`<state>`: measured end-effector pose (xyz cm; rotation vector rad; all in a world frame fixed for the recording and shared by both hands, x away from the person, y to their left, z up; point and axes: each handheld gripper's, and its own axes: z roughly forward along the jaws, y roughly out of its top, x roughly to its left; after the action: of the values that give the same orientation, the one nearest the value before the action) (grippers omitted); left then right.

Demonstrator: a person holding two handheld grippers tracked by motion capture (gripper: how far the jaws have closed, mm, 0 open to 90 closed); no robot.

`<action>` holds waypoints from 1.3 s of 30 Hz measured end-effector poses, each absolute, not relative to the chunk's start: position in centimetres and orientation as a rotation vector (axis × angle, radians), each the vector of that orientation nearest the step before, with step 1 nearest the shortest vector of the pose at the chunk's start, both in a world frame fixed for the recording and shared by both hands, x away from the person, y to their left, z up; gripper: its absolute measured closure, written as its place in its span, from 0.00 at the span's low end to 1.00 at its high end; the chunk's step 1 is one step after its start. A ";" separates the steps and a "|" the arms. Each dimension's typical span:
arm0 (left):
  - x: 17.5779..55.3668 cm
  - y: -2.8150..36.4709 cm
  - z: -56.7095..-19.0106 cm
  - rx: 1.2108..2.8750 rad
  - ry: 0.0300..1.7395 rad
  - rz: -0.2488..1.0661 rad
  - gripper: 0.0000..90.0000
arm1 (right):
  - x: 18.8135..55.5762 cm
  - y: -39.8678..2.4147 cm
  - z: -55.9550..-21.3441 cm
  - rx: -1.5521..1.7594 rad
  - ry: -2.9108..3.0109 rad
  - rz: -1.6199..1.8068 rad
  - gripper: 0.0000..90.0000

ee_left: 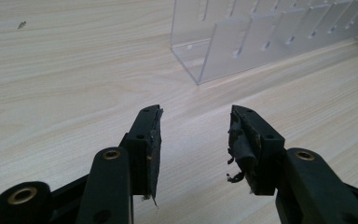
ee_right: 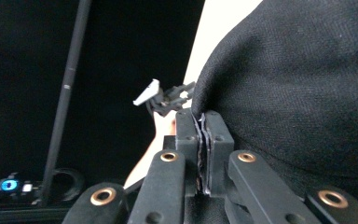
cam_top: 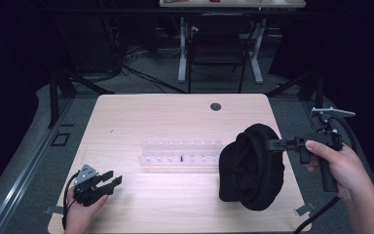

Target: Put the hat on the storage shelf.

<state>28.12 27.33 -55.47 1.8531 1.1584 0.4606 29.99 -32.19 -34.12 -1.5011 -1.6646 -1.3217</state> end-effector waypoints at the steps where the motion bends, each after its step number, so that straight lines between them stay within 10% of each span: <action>1: 28.1 27.3 -55.5 1.851 1.159 0.463 0.60 | 30.0 -32.1 -34.1 -1.494 -1.648 -1.343 0.97; 39: 27.9 26.7 -55.0 1.854 1.107 0.456 0.62 | 35.1 -24.8 -31.8 -1.373 -1.555 -1.489 0.97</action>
<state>27.86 26.75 -55.00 1.8540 1.1069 0.4564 35.05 -24.84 -31.80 -1.3729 -1.5547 -1.4888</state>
